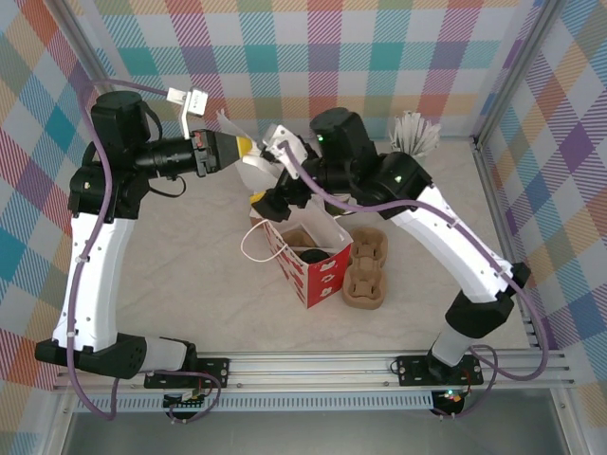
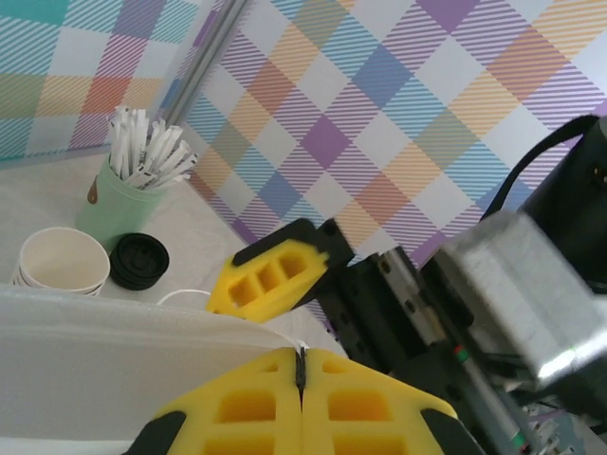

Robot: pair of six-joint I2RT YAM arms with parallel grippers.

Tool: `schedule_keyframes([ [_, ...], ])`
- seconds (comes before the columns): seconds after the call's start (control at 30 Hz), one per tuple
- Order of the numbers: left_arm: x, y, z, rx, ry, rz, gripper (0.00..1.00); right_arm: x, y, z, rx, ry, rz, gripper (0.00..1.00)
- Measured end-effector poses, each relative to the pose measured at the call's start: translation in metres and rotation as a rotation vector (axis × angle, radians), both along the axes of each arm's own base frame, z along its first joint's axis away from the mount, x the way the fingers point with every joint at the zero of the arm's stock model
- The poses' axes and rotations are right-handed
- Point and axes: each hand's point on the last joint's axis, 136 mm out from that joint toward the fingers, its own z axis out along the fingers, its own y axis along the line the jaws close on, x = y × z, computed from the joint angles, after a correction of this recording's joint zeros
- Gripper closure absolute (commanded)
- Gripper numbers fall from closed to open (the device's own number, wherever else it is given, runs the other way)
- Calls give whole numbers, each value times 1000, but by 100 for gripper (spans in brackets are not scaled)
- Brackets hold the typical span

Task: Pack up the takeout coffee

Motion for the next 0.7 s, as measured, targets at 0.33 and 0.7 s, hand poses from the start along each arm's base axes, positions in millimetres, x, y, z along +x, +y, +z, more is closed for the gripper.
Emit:
schedule_keyframes([
  [0.33, 5, 2, -2, 2, 17, 38, 99, 18, -5, -8, -58, -55, -91, 78],
  [0.7, 10, 7, 0, 10, 11, 92, 39, 6, -33, 13, -33, -53, -142, 100],
])
